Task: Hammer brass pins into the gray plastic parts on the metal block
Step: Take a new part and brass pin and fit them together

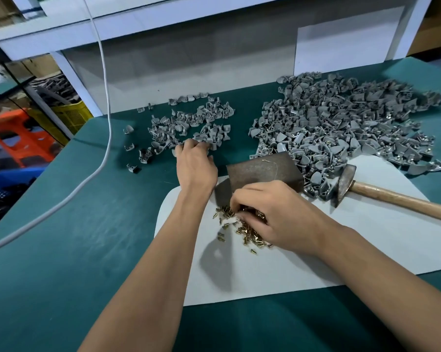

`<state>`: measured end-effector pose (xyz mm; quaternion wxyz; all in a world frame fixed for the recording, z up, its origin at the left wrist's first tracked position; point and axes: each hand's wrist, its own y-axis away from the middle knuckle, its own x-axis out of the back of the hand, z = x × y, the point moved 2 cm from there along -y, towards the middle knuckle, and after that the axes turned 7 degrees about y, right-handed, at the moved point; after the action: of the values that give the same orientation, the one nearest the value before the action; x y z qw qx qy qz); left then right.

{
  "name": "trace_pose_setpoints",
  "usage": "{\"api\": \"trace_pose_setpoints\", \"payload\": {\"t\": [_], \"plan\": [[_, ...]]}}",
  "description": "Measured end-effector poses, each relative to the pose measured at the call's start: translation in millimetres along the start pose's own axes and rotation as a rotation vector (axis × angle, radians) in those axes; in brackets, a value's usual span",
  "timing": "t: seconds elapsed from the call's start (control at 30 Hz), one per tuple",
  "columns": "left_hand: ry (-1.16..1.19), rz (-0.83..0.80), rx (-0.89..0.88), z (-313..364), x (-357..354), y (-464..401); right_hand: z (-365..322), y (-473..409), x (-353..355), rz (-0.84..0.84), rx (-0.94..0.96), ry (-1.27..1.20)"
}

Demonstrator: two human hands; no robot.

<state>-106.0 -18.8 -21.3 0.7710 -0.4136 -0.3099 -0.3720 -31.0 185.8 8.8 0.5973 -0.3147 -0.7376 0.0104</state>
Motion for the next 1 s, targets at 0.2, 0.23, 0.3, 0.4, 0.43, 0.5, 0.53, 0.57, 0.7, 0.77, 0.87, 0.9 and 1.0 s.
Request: {"api": "trace_pose_setpoints", "payload": {"t": [0.2,0.23,0.3,0.4,0.43,0.5,0.53,0.57,0.7,0.77,0.87,0.9,1.0], "plan": [[0.166,0.044,0.005,-4,-1,3,3,2,1,0.088,-0.041,-0.080],[0.193,0.041,0.015,-5,-1,4,3,2,1,0.097,-0.042,-0.083],[0.232,0.041,0.044,-6,0,6,4,1,2,0.121,-0.039,-0.073],[0.273,0.061,0.066,-7,1,7,8,1,4,0.175,-0.051,-0.046],[0.278,0.066,0.062,-7,2,7,11,1,4,0.194,-0.059,-0.035],[0.293,0.082,0.061,-6,6,9,14,1,5,0.228,-0.084,-0.016],[0.308,0.098,0.058,-3,9,10,15,2,6,0.251,-0.101,-0.004],[0.331,0.121,0.049,0,12,12,16,2,7,0.283,-0.122,0.010],[0.602,0.249,0.011,18,25,18,19,2,13,0.394,-0.183,0.022],[0.767,0.263,0.030,25,27,26,21,2,15,0.420,-0.206,0.014],[0.944,0.204,0.066,30,23,41,23,1,16,0.431,-0.255,0.011],[0.988,0.184,0.077,30,21,44,23,1,17,0.427,-0.267,0.007],[1.104,0.138,0.115,27,18,47,25,0,20,0.416,-0.274,0.017]]}}
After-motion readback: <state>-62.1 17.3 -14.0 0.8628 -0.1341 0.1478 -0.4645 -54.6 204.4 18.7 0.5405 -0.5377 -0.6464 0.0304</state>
